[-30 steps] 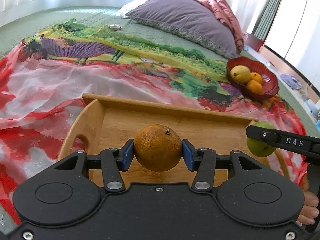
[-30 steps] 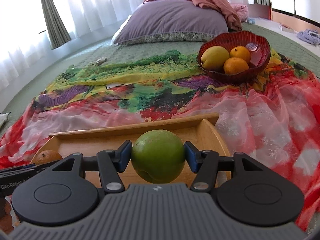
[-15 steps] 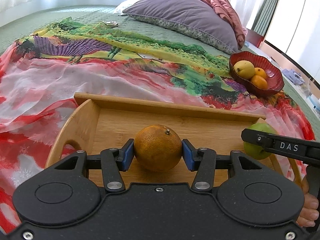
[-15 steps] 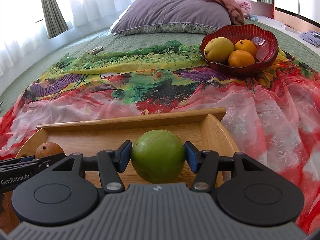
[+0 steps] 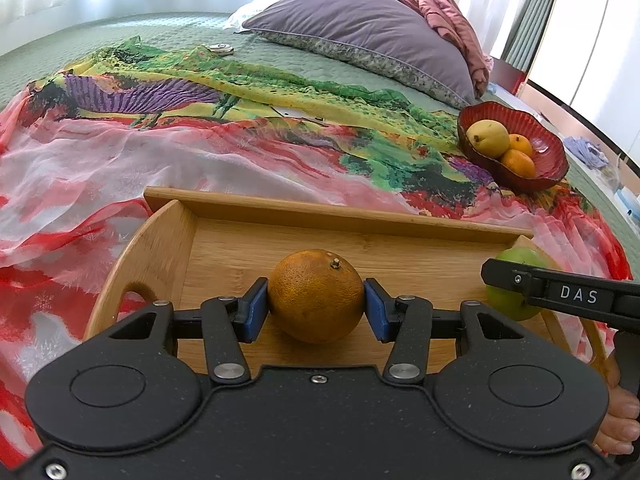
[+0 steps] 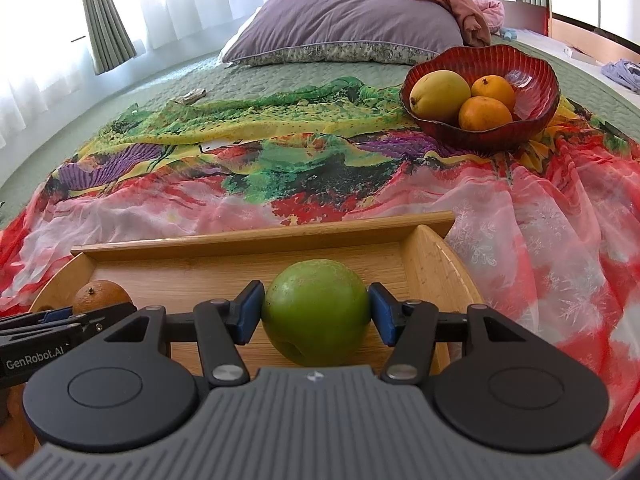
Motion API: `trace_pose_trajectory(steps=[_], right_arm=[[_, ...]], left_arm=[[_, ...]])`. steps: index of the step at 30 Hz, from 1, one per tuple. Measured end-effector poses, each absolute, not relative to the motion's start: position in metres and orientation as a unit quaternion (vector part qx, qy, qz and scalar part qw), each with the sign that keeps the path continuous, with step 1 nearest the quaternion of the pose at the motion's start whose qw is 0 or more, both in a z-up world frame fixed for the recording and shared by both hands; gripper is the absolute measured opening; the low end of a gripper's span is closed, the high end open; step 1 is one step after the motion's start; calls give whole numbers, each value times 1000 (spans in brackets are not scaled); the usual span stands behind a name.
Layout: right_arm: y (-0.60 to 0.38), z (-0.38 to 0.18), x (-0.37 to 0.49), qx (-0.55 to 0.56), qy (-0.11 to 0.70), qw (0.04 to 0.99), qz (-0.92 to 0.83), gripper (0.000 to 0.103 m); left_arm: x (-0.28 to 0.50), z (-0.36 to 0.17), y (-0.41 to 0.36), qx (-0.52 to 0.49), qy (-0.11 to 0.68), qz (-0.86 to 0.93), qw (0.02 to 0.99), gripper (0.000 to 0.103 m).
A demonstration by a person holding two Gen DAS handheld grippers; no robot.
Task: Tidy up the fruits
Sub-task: 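Carry the brown orange and green apple onto the wooden tray with both grippers, then open both grippers to release the orange and apple on the tray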
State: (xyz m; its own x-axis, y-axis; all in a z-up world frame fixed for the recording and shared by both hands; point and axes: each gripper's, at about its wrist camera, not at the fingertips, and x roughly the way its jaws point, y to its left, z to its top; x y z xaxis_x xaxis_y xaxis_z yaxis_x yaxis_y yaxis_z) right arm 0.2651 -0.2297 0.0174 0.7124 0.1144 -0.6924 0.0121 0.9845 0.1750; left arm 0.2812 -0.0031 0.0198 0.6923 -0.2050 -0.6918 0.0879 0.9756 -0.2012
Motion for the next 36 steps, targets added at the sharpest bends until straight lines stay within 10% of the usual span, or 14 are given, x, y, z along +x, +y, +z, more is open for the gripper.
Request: trace_pose_trajectory(steps=[8,18,36], right_arm=[[-230,17,265,83,378,922,29,64],[-231,31,251,79,352,932,33,86],[-240,51,160,40,297,951,77,98]], left_arm=[[284,21,-5,-71,390,-84,914,49],[265,40,4,-71,370,-97,921,86],[163,51,28,-48,329,-89,939,99]])
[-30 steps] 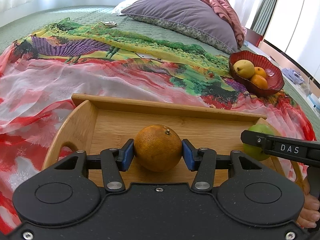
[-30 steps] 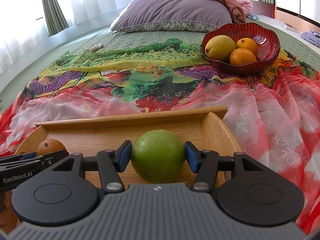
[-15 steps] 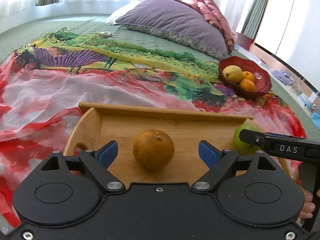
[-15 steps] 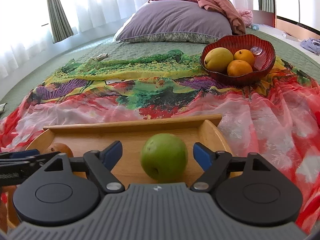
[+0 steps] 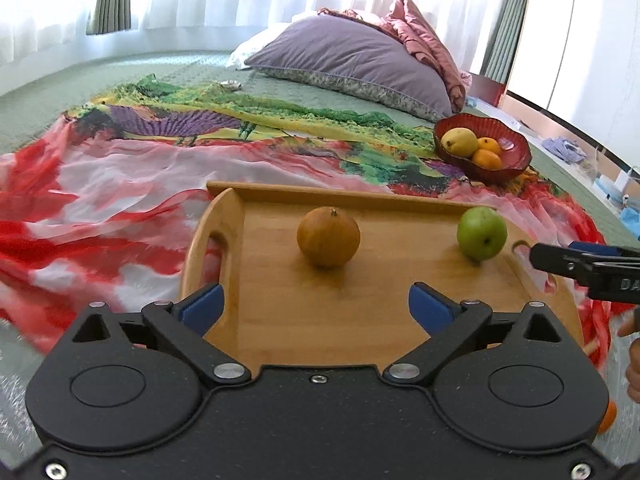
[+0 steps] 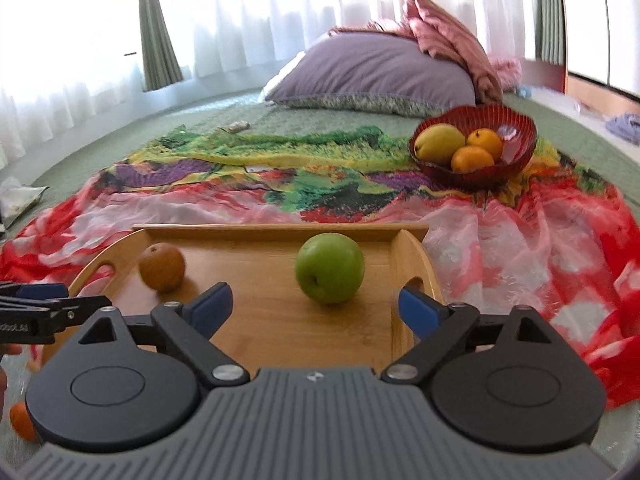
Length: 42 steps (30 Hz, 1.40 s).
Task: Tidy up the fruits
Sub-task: 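Open both grippers to release the orange and apple on the tray, then grasp a tangerine with the left gripper while the right grasps the second green apple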
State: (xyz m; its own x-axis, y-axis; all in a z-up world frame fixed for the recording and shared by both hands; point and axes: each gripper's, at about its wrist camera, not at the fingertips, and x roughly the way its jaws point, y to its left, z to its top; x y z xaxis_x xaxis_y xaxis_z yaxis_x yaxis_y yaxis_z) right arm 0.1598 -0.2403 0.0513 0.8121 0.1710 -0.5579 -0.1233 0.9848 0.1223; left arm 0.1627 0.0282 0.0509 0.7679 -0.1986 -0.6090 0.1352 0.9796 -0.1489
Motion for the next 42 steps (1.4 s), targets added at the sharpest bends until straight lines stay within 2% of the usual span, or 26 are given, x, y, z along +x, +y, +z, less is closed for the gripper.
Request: trace_pose_trajectory(steps=[10,15,24,42], right_arm=[[-233,56,94,-2,253,962,103,102],[-227,52,66,-25,242,963,113,103],[-213,38,29,-47,230,963,133,103],[-191,2,-5,-90,242,955,146,103]], left_arm=[[104,52,35,-50,302,-87,948,99],[77,51,36,-44,287,-83,953,103],[37,41,42,-23,270,-78,959,103],[16,10,53,-14,287,-47,957,103]])
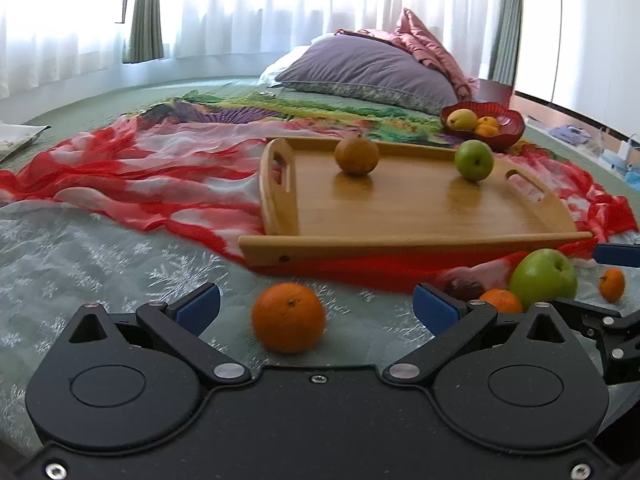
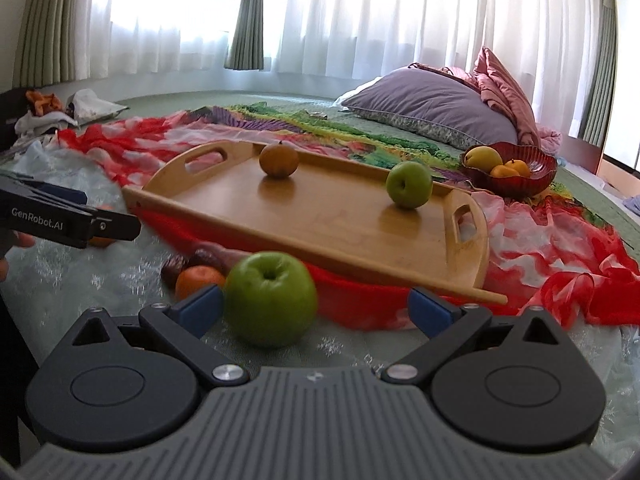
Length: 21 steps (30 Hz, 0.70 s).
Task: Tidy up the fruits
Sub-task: 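Grasp a tangerine with the left gripper while the right grasps the second green apple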
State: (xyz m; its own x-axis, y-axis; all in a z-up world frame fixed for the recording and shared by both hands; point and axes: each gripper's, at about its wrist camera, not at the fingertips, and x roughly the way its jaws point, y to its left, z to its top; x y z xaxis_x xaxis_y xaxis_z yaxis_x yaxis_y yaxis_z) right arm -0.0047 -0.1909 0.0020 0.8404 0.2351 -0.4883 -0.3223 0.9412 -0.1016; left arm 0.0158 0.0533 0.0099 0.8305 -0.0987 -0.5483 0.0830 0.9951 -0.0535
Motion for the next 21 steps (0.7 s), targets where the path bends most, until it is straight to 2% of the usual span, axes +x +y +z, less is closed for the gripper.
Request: trace_pose_trajectory(steps=[8,12,15,19,21], right_arm=[[-182,-5,-10,-116,234,954,150,103],[-178,-6,-12,-124,228,954,150,103],[-176,-7,-13,-126,226,954,150,100],[-174,-6,-13,-124,230,954,147,90],[-172,-6,-12,-123,234,953,147,85]], left_arm=[[16,6,59,-23,294,-51,954,101],[17,3,60,-23,303,-53,951,87],[17,2,61,-19,306,-53,950,80],[16,2,61,-13,305,-48,951,70],[17,2,62,-12,306,-46,951,61]])
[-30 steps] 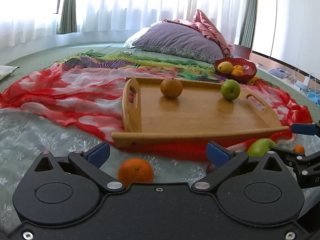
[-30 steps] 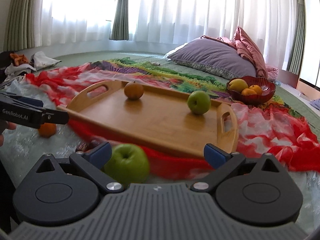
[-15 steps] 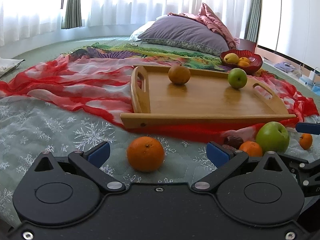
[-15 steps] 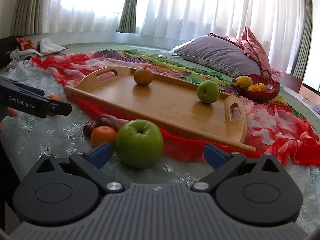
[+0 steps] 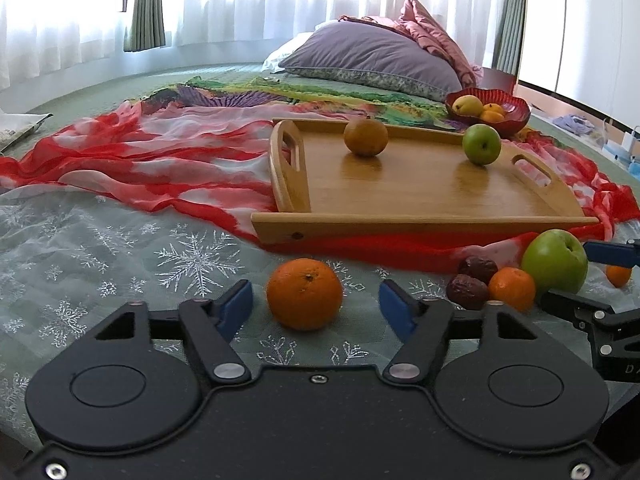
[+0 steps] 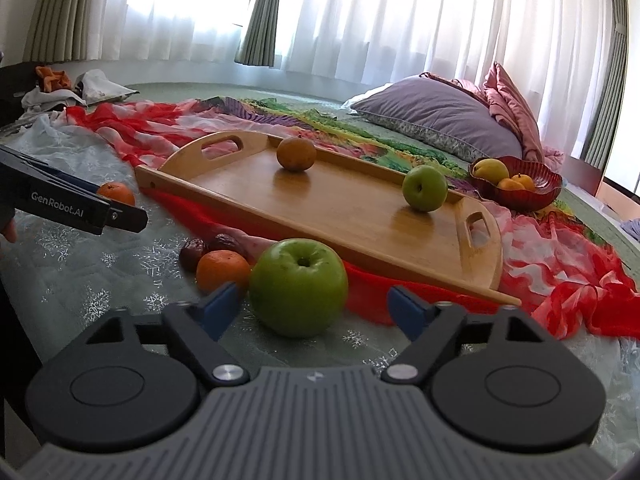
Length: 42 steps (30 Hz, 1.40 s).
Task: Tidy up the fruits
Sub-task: 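Grasp a tangerine with the left gripper while the right grasps the second green apple, then carry the tangerine and green apple onto the tray with both grippers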
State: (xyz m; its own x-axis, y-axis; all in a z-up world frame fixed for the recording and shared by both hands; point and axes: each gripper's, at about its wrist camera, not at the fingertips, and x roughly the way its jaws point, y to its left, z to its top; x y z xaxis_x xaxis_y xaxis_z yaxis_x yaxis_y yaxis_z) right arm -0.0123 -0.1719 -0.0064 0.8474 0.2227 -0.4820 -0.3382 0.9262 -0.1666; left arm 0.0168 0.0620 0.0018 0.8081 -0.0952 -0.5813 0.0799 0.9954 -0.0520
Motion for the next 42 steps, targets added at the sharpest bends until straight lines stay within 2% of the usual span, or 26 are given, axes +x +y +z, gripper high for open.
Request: trace_pose_trajectory(steps=[3,6,20,23,25,32,42], right_arm=[[-170,-7,-12,-123,238,951,151,80],[-168,-7,-11,-125,239,951,151,77],[-170,-7,-3,-101,249,951,153,74],[-174,-7,0,-82,256,950,159,71],[-177,-6,2,-66,264,948,167,60],[-184,4,5,-39,279,944,173,59],[-196,26,16,-15,251,958,136,59]], left_arm=[[18,2,63,-13,307,-43,951,55],[18,2,65,-14,307,-43,951,54],[20,-1,65,-2,307,-38,951,43],[20,0,65,0,304,-38,952,38],[19,2,65,-2,302,-34,953,37],[16,17,57,7,275,-26,961,37],[44,46,38,10,256,-53,965,37]])
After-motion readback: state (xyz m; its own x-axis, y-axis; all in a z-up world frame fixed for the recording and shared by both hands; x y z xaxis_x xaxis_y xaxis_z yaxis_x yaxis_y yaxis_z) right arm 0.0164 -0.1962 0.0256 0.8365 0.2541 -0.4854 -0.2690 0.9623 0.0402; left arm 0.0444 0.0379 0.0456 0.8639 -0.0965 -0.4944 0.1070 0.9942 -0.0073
